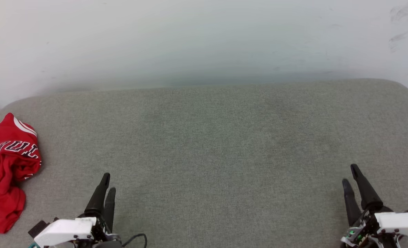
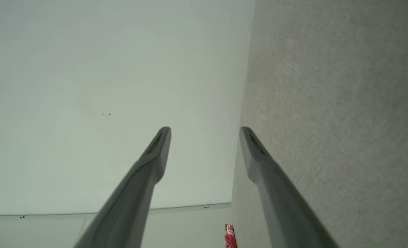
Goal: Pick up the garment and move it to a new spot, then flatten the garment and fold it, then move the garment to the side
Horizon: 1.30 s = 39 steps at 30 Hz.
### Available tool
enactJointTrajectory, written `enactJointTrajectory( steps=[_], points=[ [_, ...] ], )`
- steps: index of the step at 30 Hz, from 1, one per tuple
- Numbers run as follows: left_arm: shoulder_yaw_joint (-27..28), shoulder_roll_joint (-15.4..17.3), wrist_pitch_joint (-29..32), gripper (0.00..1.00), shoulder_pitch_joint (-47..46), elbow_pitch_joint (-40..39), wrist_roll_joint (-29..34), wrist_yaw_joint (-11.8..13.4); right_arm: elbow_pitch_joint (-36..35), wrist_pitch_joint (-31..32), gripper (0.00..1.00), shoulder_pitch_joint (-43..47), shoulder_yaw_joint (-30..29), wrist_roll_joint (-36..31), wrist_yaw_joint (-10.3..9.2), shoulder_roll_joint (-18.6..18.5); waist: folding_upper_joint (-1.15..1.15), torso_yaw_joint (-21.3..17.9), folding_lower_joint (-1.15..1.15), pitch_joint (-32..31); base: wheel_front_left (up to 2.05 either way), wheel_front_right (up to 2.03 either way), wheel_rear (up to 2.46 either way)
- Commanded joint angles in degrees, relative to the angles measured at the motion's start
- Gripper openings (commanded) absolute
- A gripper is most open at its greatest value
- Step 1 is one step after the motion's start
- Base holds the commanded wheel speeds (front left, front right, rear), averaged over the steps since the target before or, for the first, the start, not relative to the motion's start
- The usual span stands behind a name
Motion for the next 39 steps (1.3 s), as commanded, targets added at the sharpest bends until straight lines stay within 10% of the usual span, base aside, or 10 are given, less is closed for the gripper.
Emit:
enactJointTrajectory(
  steps=[1,22,39],
  points=[
    [-0.04,0.04,-0.39,1.00,-0.57,-0.81,0.09,-0.05,-0.85,-0.37,1.00,-0.61,0.35,-0.24,0.00,0.00,0.00,0.00,0.00,0.04,0.00,0.00,0.00],
    [2.72,0.08,-6.09,1.00,2.07,-3.01,5.27,-0.09,-2.54,-6.10,1.00,0.22,1.37,-11.08,0.02,0.02,0.00,-0.32,0.00,0.08,0.00,0.00,0.00],
    [9.25,0.11,-10.24,1.00,1.64,-10.95,29.39,0.68,-14.02,-10.24,1.00,-0.85,2.26,-45.01,0.03,0.02,0.00,-0.78,0.00,0.74,0.00,0.00,0.00]
  ],
)
